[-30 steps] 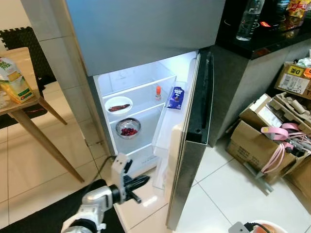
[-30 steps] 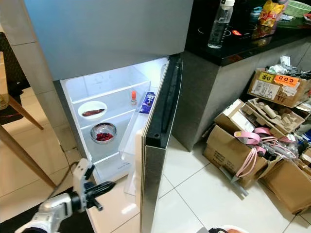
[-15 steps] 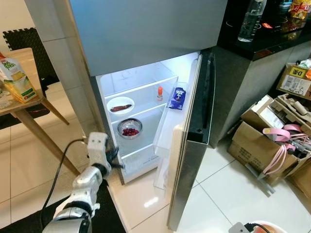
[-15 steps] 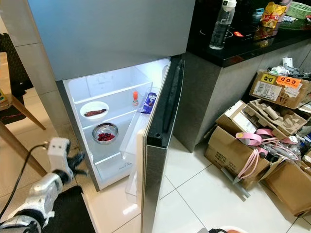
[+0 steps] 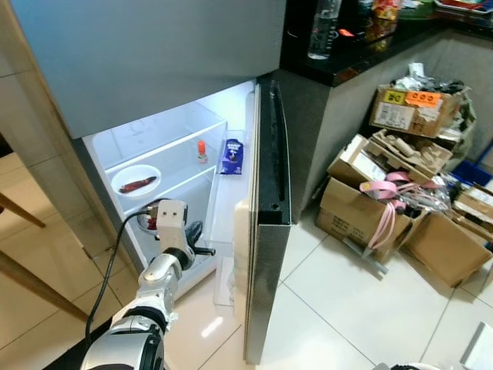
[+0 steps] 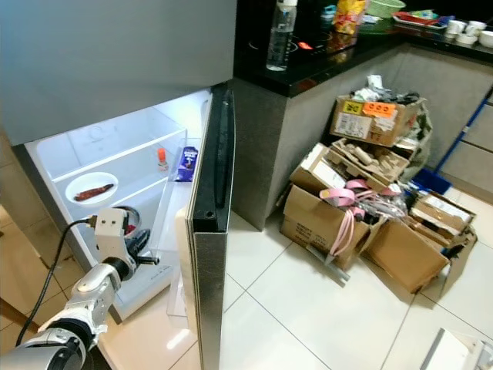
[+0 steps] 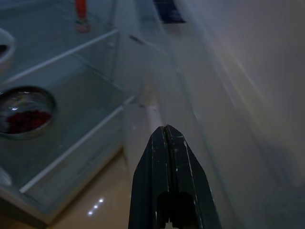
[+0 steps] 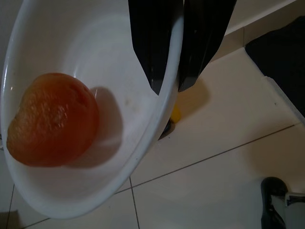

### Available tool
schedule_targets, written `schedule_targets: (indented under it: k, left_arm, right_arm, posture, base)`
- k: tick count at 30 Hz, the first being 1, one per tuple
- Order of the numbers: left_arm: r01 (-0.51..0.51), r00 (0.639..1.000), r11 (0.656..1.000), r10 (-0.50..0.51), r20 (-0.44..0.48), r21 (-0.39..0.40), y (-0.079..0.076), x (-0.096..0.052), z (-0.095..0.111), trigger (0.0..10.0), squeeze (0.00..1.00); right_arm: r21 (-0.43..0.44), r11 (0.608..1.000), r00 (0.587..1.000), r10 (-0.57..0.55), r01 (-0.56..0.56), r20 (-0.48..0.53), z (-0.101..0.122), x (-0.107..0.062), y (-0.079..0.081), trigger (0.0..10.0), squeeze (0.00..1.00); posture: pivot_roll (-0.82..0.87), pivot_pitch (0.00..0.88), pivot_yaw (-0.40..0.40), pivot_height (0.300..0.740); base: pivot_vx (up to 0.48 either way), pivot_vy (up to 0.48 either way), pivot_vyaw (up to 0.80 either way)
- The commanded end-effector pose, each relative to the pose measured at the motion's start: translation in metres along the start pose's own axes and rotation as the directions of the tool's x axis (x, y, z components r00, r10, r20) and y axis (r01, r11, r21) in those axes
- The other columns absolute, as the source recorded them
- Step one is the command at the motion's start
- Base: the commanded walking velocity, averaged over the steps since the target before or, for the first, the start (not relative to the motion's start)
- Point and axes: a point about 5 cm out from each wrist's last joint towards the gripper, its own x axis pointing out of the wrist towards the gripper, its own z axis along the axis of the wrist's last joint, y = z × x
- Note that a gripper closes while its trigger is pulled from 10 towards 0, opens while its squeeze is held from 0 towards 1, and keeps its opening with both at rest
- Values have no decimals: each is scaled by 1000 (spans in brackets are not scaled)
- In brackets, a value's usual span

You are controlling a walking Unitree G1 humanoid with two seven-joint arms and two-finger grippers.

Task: Restocking fridge

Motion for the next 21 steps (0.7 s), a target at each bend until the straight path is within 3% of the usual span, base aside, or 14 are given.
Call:
schedule_targets:
  k: [1,10,14,21]
  left_arm:
    - [-16,1000,1000,16,-10,10,4,-2,-3,10000,0]
    - [29,999,999,-28,-15,28,-10,-3,-11,10000,0]
    - [43,999,999,-42,-17,26,-14,-3,-13,10000,0]
    - [155,988,988,-154,-25,29,-45,2,-19,10000,0]
  right_arm:
    - [16,1000,1000,-23,23,19,5,0,-6,10000,0]
    - [0,1000,1000,-23,23,12,4,0,-5,10000,0]
    - [1,1000,1000,-22,22,10,4,0,-5,10000,0]
    - [0,1000,1000,-24,24,4,4,0,-5,10000,0]
  posture:
    - [-128,9,-10,740]
    - [-118,8,-13,740]
    - [-118,8,-13,740]
    - [-118,0,-12,740]
  base:
    - [0,0,0]
    - [0,0,0]
    - [0,0,-750]
    - [0,0,-750]
